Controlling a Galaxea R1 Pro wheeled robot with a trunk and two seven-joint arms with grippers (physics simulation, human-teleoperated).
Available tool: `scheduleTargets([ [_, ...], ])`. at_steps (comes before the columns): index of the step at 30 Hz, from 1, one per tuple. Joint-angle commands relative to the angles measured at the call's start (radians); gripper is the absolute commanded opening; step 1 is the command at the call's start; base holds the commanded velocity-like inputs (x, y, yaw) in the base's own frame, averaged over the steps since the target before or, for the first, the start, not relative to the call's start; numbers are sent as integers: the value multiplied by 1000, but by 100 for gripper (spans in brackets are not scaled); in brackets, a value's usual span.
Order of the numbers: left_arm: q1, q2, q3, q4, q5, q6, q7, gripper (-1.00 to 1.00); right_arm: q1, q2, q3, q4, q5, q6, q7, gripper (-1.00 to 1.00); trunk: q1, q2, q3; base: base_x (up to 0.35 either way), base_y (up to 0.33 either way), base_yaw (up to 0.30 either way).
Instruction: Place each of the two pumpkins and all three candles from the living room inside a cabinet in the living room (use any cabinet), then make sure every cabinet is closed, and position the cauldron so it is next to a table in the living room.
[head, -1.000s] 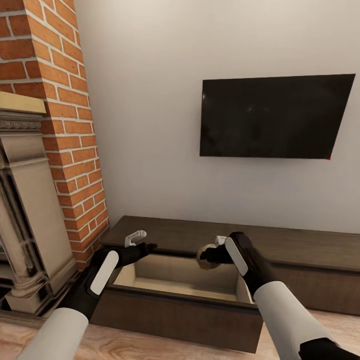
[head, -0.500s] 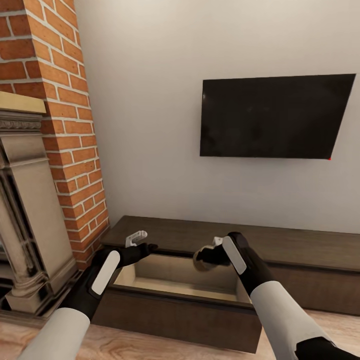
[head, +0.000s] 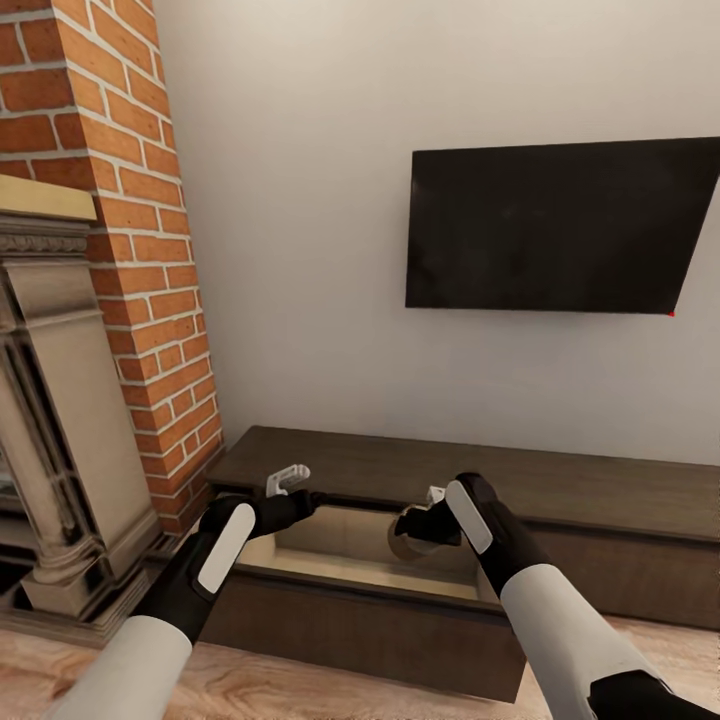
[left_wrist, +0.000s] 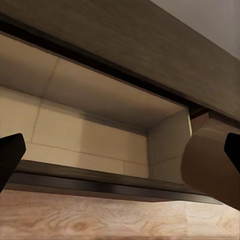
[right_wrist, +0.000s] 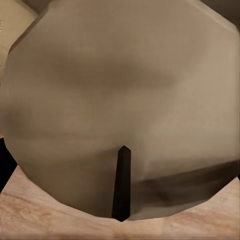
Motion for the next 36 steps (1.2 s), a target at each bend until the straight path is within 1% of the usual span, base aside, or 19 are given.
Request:
scheduleTargets([
  [1,-1,0,-1,-1,10,3,10,100,-1,0,3,0,-10,2,-10,-100,0,-1,-1,0,0,-6],
  [7,-1,0,-2,-2,10,3,10,100,-1,2,5,3,-10,2,-3,-100,0,-1,-1,0,0,-1],
  [11,-1,-2,-2,-3,10,3,10,100,-1,1,3,10,-10,2,-6,-100,0,-1,-6,0,0,-19],
  [19,-1,-8,-2,-3,10,2,10,100,-1,1,2,41,-10,2,-6,-100,0,-1,-18,0,0,-140],
  [25,-1,-13,-2,-2,10,3,10,100,-1,1,3,44,-10,2,-7,-100,0,-1,-26,0,0,-137],
  [36,0,-20,-2,0,12,3,10,100,-1,1,6,43,-7,2,-2,-100,0,-1,-28,28,0,-12],
])
